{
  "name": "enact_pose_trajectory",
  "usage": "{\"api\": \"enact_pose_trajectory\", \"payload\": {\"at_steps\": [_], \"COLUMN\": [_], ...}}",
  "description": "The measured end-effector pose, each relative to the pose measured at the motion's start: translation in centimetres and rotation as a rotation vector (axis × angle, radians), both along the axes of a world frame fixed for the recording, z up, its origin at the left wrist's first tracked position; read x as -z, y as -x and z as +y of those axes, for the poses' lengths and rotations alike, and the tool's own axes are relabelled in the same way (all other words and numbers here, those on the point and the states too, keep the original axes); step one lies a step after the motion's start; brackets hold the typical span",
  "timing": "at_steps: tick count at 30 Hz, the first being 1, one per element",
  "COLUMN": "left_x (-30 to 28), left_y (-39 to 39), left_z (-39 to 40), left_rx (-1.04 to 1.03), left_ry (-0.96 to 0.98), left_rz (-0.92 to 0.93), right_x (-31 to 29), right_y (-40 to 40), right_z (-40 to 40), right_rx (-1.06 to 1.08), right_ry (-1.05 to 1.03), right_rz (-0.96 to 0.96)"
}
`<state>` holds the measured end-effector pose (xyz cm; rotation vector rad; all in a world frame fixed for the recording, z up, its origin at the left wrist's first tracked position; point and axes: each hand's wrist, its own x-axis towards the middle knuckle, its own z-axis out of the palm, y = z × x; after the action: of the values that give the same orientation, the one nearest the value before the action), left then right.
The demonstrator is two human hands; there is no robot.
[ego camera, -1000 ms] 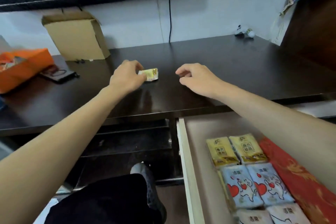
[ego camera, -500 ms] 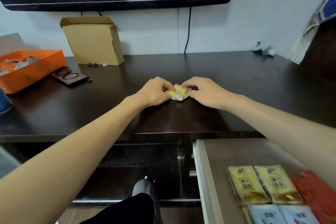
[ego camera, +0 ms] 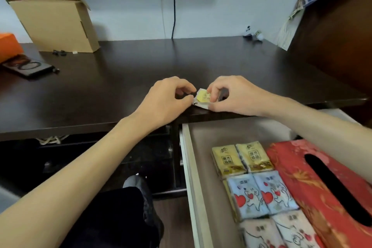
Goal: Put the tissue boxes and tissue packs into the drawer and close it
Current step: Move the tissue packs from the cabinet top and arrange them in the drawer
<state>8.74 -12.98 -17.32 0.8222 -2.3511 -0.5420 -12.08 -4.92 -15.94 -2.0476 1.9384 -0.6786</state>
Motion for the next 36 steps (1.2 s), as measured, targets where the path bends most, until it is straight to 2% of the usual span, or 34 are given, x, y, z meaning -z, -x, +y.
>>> {"api": "enact_pose_trajectory", "payload": {"at_steps": [4, 7, 11, 14, 18, 22, 25, 36], "left_x": [-0.1, 0.3, 1.9, 2.8, 3.0, 2.8, 2.8, 2.7], "left_y": [-0.8, -1.2, -1.8, -2.6, -3.8, -5.1, -5.4, -5.5], "left_z": [5.4, 8.0, 10.5, 11.9, 13.8, 16.5, 18.4, 23.3], "left_rx": [0.127, 0.14, 0.133, 0.113, 0.088, 0.123, 0.154, 0.221], "left_ry": [-0.002, 0.045, 0.062, 0.078, -0.002, -0.105, -0.165, -0.165], "left_rz": [-0.011, -0.058, -0.229, -0.315, -0.288, -0.219, -0.186, -0.2], "right_x": [-0.2, 0.2, 1.8, 3.6, 5.5, 6.6, 6.5, 3.9], "right_y": [1.2, 2.5, 4.1, 3.7, 2.1, 1.2, 1.0, 1.6], "right_z": [3.6, 7.5, 12.2, 12.8, 11.9, 11.9, 12.0, 16.0], "right_rx": [-0.04, -0.079, -0.076, -0.054, -0.078, -0.102, -0.107, -0.07], "right_ry": [0.039, 0.088, 0.085, 0.061, 0.016, -0.081, -0.12, -0.011], "right_rz": [-0.024, -0.069, 0.056, -0.006, -0.003, 0.127, 0.139, 0.085]}}
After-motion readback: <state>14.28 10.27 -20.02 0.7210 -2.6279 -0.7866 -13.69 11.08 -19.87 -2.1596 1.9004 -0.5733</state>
